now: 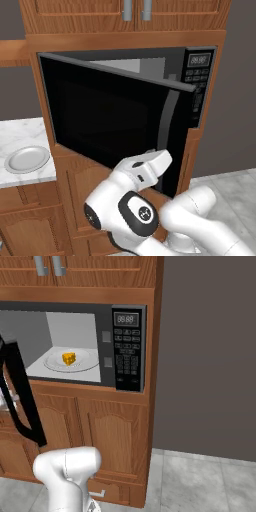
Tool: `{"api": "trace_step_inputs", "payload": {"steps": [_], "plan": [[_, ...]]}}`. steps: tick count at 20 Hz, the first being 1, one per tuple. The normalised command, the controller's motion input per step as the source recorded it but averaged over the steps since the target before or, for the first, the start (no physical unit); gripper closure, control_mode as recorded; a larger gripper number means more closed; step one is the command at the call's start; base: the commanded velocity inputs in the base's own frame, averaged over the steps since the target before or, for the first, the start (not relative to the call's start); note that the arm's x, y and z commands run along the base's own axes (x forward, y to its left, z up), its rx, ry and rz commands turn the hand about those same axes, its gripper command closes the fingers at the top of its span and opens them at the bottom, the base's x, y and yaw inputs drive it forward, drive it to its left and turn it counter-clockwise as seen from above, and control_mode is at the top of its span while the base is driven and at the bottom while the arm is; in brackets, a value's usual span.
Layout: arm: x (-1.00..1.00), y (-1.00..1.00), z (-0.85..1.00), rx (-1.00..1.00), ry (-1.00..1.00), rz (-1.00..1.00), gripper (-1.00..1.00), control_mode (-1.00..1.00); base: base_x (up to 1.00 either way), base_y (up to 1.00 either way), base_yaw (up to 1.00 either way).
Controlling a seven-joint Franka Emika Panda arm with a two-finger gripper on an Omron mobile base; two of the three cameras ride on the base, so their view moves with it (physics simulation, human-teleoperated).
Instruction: Pick the cheese from the counter and place it in the microwave. Then turn on the microwave.
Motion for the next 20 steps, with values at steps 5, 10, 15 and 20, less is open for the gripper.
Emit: {"api": "trace_step_inputs", "payload": {"steps": [5, 10, 15, 20], "plan": [[0.24, -0.24, 0.11, 0.02, 0.0, 0.04, 1.0, -1.0, 0.0, 0.0, 0.0], [0.26, -0.24, 0.13, 0.02, 0.0, 0.04, 1.0, -1.0, 0.0, 0.0, 0.0], [0.3, -0.22, 0.1, 0.03, 0.0, 0.04, 1.0, -1.0, 0.0, 0.0, 0.0], [0.3, -0.21, 0.07, 0.03, 0.0, 0.05, 1.0, -1.0, 0.0, 0.0, 0.0]]}}
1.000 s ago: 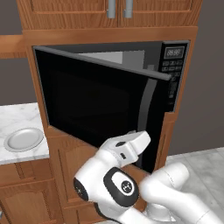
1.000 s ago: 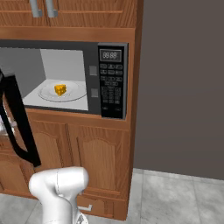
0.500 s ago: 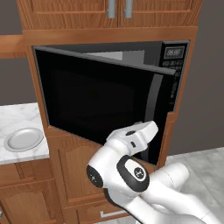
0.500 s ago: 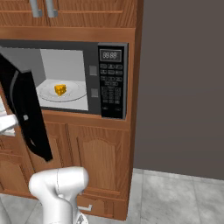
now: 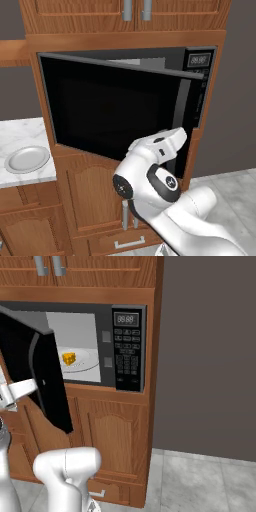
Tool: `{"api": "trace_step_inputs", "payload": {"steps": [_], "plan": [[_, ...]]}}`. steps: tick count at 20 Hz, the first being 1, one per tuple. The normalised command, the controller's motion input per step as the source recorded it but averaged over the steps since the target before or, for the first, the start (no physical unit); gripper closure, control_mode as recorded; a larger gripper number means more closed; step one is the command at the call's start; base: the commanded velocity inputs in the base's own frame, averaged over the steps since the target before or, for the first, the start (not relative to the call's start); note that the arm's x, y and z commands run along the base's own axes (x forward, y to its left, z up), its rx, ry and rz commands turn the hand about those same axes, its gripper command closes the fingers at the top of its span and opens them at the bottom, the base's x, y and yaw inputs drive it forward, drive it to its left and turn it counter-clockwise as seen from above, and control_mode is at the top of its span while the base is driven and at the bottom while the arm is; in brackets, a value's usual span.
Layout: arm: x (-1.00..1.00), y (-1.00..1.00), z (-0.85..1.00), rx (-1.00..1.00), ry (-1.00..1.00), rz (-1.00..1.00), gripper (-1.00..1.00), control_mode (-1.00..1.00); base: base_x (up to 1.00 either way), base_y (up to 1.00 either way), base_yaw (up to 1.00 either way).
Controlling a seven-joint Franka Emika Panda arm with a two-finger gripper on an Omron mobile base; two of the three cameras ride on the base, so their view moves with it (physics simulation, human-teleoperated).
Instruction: Pick the cheese from the counter and place it in the microwave. Then turn on the microwave.
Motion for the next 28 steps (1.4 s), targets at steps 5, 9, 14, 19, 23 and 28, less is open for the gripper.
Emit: {"api": "trace_step_inputs", "payload": {"steps": [5, 9, 14, 19, 23, 28], "plan": [[0.31, -0.19, 0.06, 0.03, 0.0, 0.05, 1.0, -1.0, 0.0, 0.0, 0.0], [0.33, -0.19, 0.06, 0.03, 0.0, 0.04, 1.0, -1.0, 0.0, 0.0, 0.0], [0.35, -0.19, 0.06, 0.03, 0.0, 0.04, 1.0, -1.0, 0.0, 0.0, 0.0], [0.33, -0.17, 0.04, 0.02, 0.0, 0.05, 1.0, -1.0, 0.0, 0.0, 0.0], [0.32, -0.18, 0.03, 0.02, 0.0, 0.05, 1.0, -1.0, 0.0, 0.0, 0.0], [0.3, -0.16, 0.02, 0.02, 0.0, 0.05, 1.0, -1.0, 0.0, 0.0, 0.0]]}}
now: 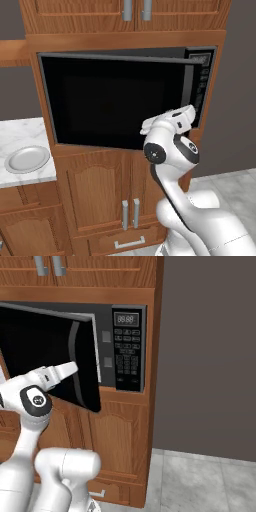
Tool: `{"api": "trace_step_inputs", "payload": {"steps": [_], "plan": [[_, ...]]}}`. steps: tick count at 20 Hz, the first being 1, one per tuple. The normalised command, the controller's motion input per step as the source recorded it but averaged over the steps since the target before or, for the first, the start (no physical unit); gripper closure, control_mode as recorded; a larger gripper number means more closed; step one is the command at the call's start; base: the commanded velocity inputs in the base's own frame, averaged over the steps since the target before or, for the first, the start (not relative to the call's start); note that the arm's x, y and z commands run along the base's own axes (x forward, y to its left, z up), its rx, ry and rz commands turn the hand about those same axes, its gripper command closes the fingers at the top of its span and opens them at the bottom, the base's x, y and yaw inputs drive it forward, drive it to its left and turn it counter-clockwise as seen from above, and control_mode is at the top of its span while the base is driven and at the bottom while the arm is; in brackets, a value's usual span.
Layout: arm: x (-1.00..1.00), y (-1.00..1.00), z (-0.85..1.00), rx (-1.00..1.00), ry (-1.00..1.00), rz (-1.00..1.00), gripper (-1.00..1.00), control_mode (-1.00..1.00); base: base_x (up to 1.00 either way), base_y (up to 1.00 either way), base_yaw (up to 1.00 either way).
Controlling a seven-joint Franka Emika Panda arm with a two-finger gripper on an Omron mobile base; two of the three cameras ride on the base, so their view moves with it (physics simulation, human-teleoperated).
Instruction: Pick the cheese from the counter and place it in the microwave. Then turn on the microwave.
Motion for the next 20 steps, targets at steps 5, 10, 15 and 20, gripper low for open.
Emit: {"api": "trace_step_inputs", "payload": {"steps": [5, 10, 15, 20], "plan": [[0.3, -0.15, 0.0, 0.01, 0.0, 0.05, 1.0, -1.0, 0.0, 0.0, 0.0], [0.31, -0.17, 0.0, 0.01, 0.0, 0.05, 1.0, -1.0, 0.0, 0.0, 0.0], [0.31, -0.16, 0.0, 0.01, 0.0, 0.06, 1.0, -1.0, 0.0, 0.0, 0.0], [0.25, -0.15, 0.0, 0.02, 0.0, 0.07, 1.0, -1.0, 0.0, 0.0, 0.0]]}}
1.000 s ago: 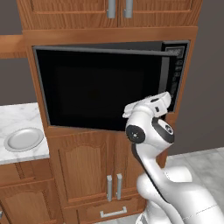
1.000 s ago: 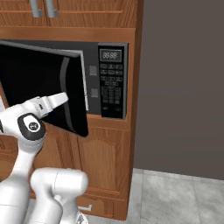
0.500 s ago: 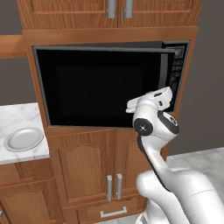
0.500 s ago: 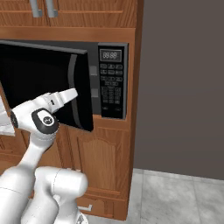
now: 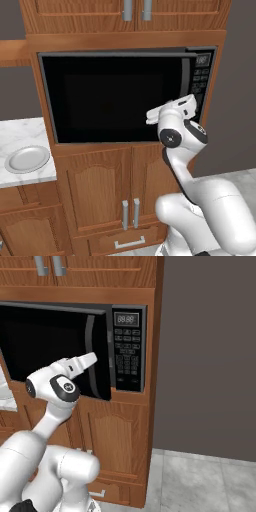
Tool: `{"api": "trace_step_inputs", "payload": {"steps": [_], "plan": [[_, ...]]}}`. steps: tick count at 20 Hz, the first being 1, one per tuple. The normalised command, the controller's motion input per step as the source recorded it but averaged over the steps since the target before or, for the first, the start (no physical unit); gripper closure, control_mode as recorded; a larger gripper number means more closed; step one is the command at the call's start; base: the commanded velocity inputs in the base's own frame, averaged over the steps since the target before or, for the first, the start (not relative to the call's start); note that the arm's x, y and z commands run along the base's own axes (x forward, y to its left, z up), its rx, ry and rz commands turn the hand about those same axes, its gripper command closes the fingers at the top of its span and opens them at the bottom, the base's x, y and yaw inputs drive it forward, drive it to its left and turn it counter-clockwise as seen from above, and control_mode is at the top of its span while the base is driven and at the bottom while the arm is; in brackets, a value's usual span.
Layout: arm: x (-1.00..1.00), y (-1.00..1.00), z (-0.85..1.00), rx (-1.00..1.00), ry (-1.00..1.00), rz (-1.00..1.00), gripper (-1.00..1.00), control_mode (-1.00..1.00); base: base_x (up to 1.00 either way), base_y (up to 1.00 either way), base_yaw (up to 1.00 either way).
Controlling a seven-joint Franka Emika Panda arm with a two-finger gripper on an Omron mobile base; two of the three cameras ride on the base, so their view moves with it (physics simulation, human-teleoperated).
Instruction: Pick the cheese from the counter and place it in the microwave. Then turn on the microwave.
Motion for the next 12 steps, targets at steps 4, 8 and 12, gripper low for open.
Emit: {"api": "trace_step_inputs", "payload": {"steps": [4, 8, 12], "plan": [[0.15, -0.14, 0.0, 0.03, 0.0, 0.1, 1.0, -1.0, 0.0, 0.0, 0.0], [0.09, -0.1, 0.0, 0.03, 0.0, 0.11, 1.0, -1.0, 0.0, 0.0, 0.0], [0.08, -0.09, 0.0, 0.03, 0.0, 0.11, 1.0, -1.0, 0.0, 0.0, 0.0]]}}
